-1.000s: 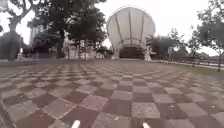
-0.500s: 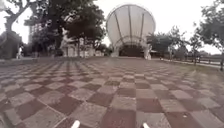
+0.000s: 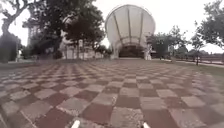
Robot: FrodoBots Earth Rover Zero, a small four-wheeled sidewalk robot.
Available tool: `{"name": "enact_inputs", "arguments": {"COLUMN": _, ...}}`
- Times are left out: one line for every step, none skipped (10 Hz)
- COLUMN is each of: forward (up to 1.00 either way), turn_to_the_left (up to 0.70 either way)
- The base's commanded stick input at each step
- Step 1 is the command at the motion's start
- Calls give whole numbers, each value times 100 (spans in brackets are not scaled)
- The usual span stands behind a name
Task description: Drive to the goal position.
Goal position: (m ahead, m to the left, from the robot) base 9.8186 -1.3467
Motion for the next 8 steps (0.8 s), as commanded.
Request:
{"name": "enact_inputs", "arguments": {"forward": 70, "turn_to_the_left": 0}}
{"name": "enact_inputs", "arguments": {"forward": 70, "turn_to_the_left": 0}}
{"name": "enact_inputs", "arguments": {"forward": 70, "turn_to_the_left": 0}}
{"name": "enact_inputs", "arguments": {"forward": 70, "turn_to_the_left": 0}}
{"name": "enact_inputs", "arguments": {"forward": 70, "turn_to_the_left": 0}}
{"name": "enact_inputs", "arguments": {"forward": 70, "turn_to_the_left": 0}}
{"name": "enact_inputs", "arguments": {"forward": 70, "turn_to_the_left": 0}}
{"name": "enact_inputs", "arguments": {"forward": 70, "turn_to_the_left": 0}}
